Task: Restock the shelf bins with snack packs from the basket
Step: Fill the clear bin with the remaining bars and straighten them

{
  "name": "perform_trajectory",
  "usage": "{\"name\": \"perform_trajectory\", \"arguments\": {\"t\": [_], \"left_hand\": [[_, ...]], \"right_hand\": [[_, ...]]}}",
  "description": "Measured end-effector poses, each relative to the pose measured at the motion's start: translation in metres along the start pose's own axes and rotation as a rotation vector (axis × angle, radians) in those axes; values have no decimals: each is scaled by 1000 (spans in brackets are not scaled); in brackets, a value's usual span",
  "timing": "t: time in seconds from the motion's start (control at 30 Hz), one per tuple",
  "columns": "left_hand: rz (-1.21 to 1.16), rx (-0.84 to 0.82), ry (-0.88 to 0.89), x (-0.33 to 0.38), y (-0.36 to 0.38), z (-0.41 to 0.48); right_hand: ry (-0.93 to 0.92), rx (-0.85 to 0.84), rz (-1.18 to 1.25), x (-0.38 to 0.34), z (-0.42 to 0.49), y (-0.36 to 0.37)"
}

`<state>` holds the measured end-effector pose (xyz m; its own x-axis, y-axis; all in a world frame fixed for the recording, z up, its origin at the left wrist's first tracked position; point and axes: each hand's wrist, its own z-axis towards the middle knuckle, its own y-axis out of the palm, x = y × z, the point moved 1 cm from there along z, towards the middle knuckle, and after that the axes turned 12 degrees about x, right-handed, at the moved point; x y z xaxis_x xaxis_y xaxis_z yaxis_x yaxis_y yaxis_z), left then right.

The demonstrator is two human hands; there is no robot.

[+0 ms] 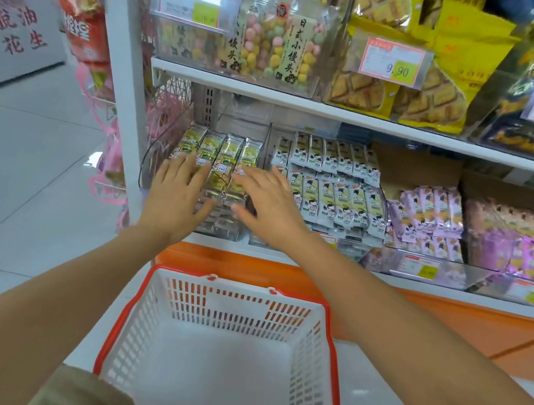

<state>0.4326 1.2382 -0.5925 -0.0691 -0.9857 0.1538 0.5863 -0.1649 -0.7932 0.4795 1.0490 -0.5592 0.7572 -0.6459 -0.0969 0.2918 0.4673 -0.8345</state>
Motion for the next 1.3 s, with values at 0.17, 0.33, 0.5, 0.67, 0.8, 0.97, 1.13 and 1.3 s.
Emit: {"name": "perform_trajectory", "arguments": {"t": [0.17,0.33,0.5,0.67,0.8,0.97,1.13,1.3], "left_hand": [[-116,128,176,91,-14,20],[-249,153,391,203,-1,37],[-252,-6,488,296,29,63],[93,-326,504,345,72,102],[262,-487,481,355,97,123],[333,-642,417,373,123,124],[279,-665,320,383,139,126],[335,-619,278,383,146,130]], "right_hand": [[86,202,67,48,-38,-57],[281,246,-7,134,-107,-112],[450,164,-113,212,-164,-144],[444,45,-133,267,-169,-146],[410,-94,-132,307,-153,-126],[344,-208,-146,335,-146,-114],[384,-280,-167,357,-147,-110],[395,-153,-161,355,-147,-100]]}}
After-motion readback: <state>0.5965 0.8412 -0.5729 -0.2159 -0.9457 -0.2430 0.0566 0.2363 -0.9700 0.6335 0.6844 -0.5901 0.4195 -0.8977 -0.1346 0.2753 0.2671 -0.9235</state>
